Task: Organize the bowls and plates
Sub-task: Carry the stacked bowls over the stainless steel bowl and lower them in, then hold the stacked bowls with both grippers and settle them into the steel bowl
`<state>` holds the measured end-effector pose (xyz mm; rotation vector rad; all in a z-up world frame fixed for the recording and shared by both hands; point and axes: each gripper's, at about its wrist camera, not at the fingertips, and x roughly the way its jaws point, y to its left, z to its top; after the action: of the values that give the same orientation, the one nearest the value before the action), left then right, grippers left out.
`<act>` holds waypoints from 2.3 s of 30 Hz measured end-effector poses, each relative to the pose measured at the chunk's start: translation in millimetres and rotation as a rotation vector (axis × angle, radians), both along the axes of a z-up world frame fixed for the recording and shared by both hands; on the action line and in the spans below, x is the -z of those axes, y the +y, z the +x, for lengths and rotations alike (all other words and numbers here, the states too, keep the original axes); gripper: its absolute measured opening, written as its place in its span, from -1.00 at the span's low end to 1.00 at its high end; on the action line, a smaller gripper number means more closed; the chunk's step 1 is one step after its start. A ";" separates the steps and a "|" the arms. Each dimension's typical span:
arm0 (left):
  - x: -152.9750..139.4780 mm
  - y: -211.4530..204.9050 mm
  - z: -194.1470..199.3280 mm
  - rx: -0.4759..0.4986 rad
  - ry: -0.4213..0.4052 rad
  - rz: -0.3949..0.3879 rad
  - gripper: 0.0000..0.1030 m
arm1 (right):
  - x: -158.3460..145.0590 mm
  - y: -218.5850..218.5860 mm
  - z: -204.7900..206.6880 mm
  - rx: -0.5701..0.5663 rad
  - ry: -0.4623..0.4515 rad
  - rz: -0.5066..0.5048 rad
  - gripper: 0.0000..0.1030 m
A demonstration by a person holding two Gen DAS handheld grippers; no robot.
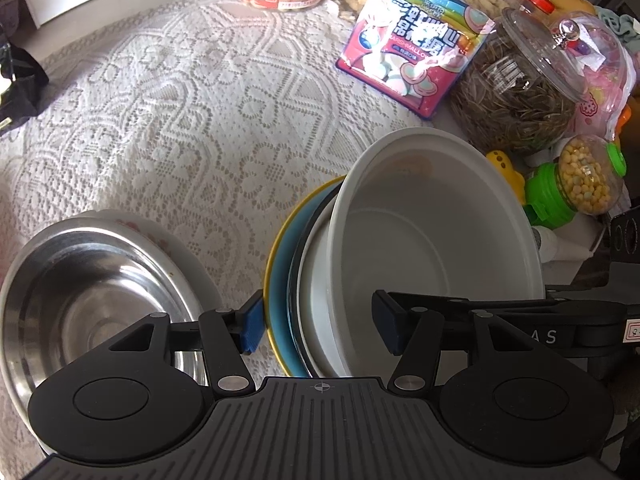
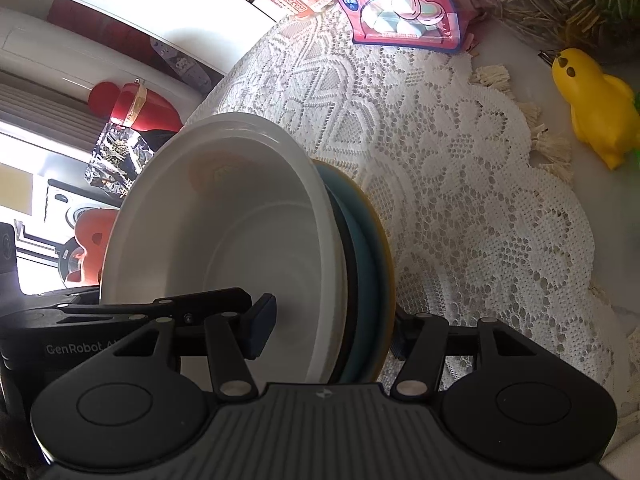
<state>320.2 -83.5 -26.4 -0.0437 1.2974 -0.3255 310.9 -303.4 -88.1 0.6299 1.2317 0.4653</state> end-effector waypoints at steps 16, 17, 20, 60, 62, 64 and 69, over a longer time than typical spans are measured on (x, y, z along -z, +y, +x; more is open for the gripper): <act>-68.5 69.6 -34.5 -0.046 -0.142 -0.053 0.16 | -83.8 56.7 -11.8 -0.066 -0.172 -0.078 0.11; -73.0 80.9 -38.8 -0.060 -0.155 -0.049 0.16 | -89.0 66.3 -10.9 -0.080 -0.179 -0.074 0.11; -76.9 114.3 -49.2 -0.105 -0.179 -0.044 0.16 | -100.5 103.9 -7.3 -0.141 -0.196 -0.071 0.11; -25.9 217.7 -94.6 -0.260 -0.255 -0.082 -0.14 | -122.6 216.9 -34.9 -0.237 -0.478 -0.586 0.10; -24.7 217.8 -95.6 -0.260 -0.269 -0.081 -0.13 | -112.1 217.1 -34.4 -0.230 -0.463 -0.585 0.10; -22.3 217.9 -96.2 -0.258 -0.275 -0.086 -0.11 | -103.1 213.2 -32.6 -0.214 -0.440 -0.554 0.10; -15.1 227.8 -98.5 -0.294 -0.251 -0.151 0.06 | -76.1 201.6 -25.7 -0.178 -0.351 -0.484 0.11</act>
<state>221.7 144.3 -11.3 -0.3097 0.9993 -0.1697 285.1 -101.8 -12.1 0.0215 1.0146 0.3852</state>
